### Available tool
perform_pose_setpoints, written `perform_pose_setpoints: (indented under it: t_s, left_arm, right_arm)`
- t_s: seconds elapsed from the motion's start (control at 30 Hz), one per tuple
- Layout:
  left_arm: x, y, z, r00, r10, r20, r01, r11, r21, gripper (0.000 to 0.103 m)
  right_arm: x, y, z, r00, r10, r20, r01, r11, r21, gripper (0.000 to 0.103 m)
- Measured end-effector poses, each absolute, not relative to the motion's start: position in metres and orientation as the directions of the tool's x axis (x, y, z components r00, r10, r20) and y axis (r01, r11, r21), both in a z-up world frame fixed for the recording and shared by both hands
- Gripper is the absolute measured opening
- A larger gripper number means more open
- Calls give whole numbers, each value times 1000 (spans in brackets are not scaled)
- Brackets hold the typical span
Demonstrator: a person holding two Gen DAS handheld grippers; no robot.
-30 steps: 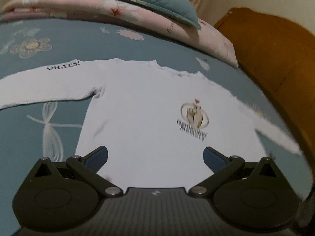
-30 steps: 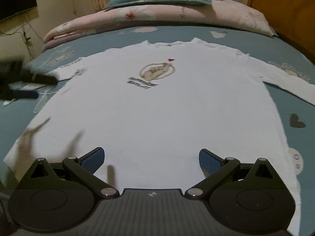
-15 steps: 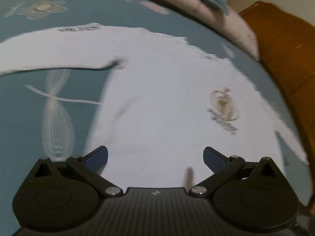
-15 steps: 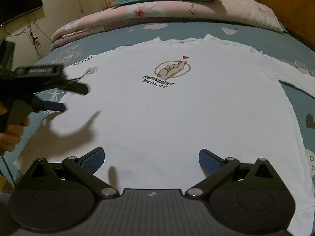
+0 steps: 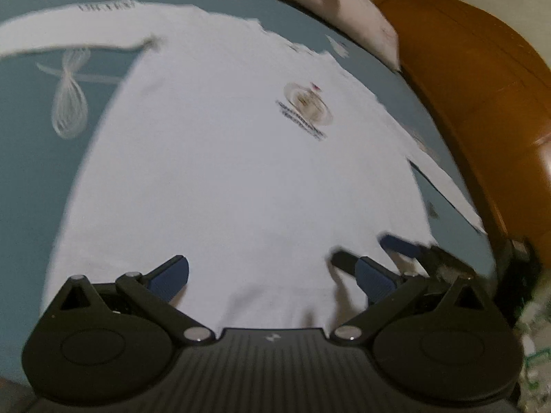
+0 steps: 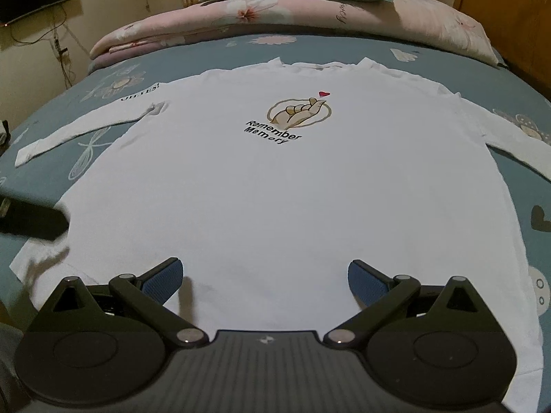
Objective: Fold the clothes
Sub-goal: 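Lift both open tools away from the flat shirt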
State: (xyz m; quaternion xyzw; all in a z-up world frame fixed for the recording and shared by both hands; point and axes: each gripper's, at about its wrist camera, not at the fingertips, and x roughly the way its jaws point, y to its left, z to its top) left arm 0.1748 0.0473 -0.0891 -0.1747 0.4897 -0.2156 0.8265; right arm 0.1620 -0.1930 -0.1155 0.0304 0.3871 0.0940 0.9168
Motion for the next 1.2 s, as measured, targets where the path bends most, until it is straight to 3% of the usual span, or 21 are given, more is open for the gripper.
perform_pose_setpoints:
  t_s: [0.3,0.43,0.7,0.9,1.1,1.2]
  left_arm:
    - [148,46,-93,428,-459,-778,165,887,-432,102]
    - [151,32,-80,458,-505,-732,209,861,-463,102]
    - [150,23,-104,421,-525,-740,167,847,-505,102]
    - [135,40,-73,517,-528,-674,200,840,-504,102]
    - [148,25,-69,532,-472,-704,209,878,-431,102]
    - [157,8,-80,523,-454,-721,240,890,-387,102]
  right_arm:
    - [152,-204,-117,673,213,-709,-179,976,123,103]
    - [149,-194,-122,679,170,-714,-209,977,33,103]
    - [141,-195,-120,687,155,-710,-228,974,-8,103]
    - [127,-205,-109,740,76,-668,-144,988,-47,103]
    - [122,-241,-104,763,33,-646,-21,999,26,103]
    - [125,-264,-109,732,29,-680,34,996,80,103]
